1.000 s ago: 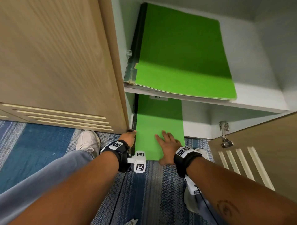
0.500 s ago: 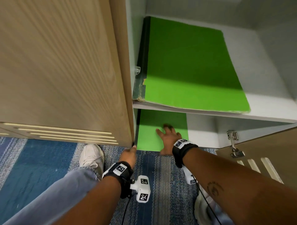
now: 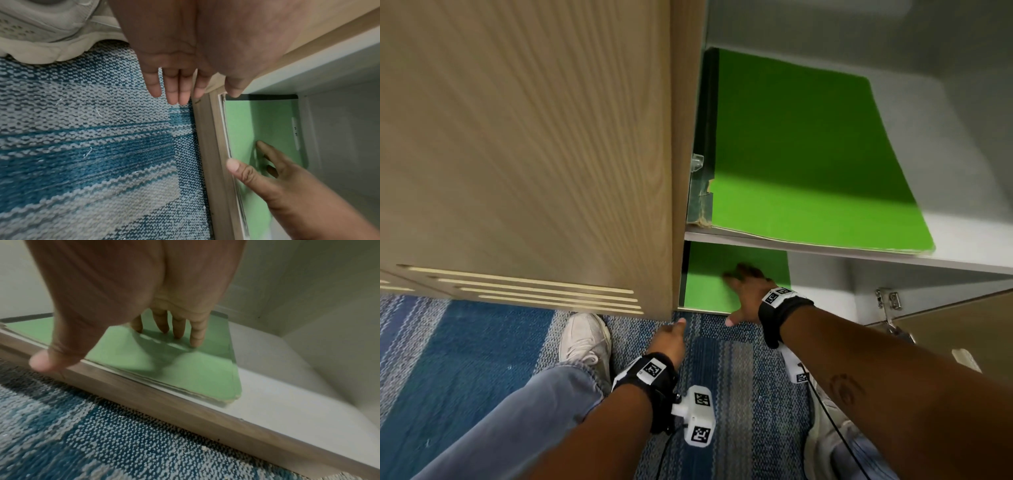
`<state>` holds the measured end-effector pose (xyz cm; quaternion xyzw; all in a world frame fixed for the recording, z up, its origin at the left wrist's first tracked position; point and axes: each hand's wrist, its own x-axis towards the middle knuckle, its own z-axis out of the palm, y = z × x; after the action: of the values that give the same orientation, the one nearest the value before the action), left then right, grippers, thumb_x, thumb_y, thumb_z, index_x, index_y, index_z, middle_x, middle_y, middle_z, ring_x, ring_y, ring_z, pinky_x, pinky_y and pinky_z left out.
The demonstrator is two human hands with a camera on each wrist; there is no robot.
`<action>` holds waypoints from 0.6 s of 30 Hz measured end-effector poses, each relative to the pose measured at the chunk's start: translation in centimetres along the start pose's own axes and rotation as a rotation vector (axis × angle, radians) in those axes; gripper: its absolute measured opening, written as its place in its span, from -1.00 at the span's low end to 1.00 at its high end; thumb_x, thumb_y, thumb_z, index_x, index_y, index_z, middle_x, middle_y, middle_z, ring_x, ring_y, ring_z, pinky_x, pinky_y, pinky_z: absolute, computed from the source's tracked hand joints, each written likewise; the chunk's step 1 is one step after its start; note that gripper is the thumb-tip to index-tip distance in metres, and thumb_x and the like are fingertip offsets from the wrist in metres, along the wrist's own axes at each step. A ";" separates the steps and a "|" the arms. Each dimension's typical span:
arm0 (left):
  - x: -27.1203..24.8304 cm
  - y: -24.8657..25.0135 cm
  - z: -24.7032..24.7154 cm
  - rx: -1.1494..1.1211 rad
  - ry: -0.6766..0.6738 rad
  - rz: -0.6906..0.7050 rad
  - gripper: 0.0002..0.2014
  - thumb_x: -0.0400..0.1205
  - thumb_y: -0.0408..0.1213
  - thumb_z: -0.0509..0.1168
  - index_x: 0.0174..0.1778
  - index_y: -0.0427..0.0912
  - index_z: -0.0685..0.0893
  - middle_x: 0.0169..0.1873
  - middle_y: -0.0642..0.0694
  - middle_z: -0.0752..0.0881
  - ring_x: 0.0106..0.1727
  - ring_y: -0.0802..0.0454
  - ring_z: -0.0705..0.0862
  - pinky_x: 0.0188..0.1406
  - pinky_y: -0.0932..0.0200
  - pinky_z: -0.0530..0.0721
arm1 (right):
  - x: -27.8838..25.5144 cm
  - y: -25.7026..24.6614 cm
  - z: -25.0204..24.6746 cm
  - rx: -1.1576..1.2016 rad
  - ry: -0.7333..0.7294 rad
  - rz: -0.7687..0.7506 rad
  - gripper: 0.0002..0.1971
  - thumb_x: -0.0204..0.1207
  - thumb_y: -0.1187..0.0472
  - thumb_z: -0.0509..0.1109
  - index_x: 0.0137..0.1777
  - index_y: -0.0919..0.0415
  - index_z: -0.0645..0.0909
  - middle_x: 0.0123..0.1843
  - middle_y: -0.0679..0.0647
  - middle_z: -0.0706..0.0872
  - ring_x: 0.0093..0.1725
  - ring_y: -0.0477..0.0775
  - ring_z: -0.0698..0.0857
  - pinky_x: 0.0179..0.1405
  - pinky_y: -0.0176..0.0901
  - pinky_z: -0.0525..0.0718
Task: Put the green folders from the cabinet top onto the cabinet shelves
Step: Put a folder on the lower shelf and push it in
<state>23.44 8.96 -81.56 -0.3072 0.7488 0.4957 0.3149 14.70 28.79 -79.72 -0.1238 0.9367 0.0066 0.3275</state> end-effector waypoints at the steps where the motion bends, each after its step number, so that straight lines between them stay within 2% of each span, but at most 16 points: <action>1: -0.2 0.3 0.0 -0.006 -0.002 0.015 -0.52 0.75 0.01 0.08 0.24 -0.37 0.62 0.26 -0.38 0.65 0.31 -0.28 0.60 0.24 0.09 0.47 | -0.5 -0.1 -0.2 0.004 0.012 0.000 0.09 0.28 -0.34 0.49 0.70 -0.05 -0.02 0.75 0.20 -0.04 0.70 0.32 0.06 0.61 0.20 0.20; 4: -1.5 1.6 0.1 -0.050 -0.020 0.096 -0.62 0.69 0.01 0.19 -0.08 -0.25 0.72 0.04 -0.39 0.74 0.15 -0.34 0.67 0.16 -0.01 0.56 | -2.6 -0.9 -1.5 0.036 0.047 -0.025 -0.12 0.47 -0.20 0.40 0.68 0.09 0.08 0.66 0.25 0.26 0.57 0.32 0.38 0.49 0.10 0.43; 6: -3.1 3.1 0.1 -0.095 -0.037 0.192 -0.69 0.61 0.01 0.26 -0.30 -0.16 0.64 -0.21 -0.30 0.72 -0.04 -0.33 0.70 0.13 -0.08 0.61 | -4.8 -1.6 -3.2 0.073 0.084 -0.051 -0.27 0.53 -0.05 0.37 0.62 0.18 0.20 0.54 0.26 0.43 0.43 0.28 0.54 0.35 0.02 0.57; 8: -5.3 5.0 -0.3 -0.124 -0.061 0.265 -0.79 0.64 -0.10 0.27 -0.24 -0.12 0.64 -0.23 -0.26 0.68 -0.13 -0.18 0.66 0.12 -0.05 0.62 | -7.2 -2.3 -5.2 0.099 0.130 -0.071 -0.38 0.56 0.03 0.35 0.57 0.20 0.28 0.46 0.25 0.51 0.35 0.25 0.59 0.26 -0.01 0.61; 11: -10.0 8.2 -1.3 -0.139 -0.042 0.379 -0.90 0.69 -0.28 0.24 -0.07 -0.12 0.66 -0.13 -0.18 0.72 0.00 -0.10 0.69 0.10 0.11 0.58 | -12.1 -3.4 -8.9 0.128 0.213 -0.096 -0.42 0.58 0.04 0.33 0.56 0.18 0.33 0.49 0.21 0.52 0.39 0.22 0.59 0.25 -0.06 0.57; 14: -14.9 11.0 -2.7 -0.100 -0.050 0.516 -0.89 0.67 -0.32 0.25 -0.11 -0.07 0.66 -0.11 -0.12 0.73 0.00 -0.05 0.68 0.15 0.11 0.57 | -17.7 -4.6 -12.8 0.156 0.286 -0.142 -0.43 0.58 -0.03 0.32 0.55 0.12 0.37 0.51 0.15 0.54 0.43 0.18 0.57 0.32 -0.09 0.54; 18: -22.3 14.9 -6.1 -0.023 -0.042 0.731 -0.90 0.68 -0.28 0.27 -0.10 -0.07 0.68 -0.12 -0.02 0.75 -0.03 0.08 0.67 0.04 0.25 0.54 | -26.1 -6.1 -19.0 0.210 0.428 -0.206 -0.55 0.58 -0.05 0.32 0.41 0.10 0.50 0.34 0.11 0.67 0.30 0.17 0.65 0.19 -0.09 0.59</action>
<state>24.60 11.26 -54.18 -0.0125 0.7969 0.5901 0.1285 24.21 27.08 -48.37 -0.1825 0.9627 -0.1503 0.1317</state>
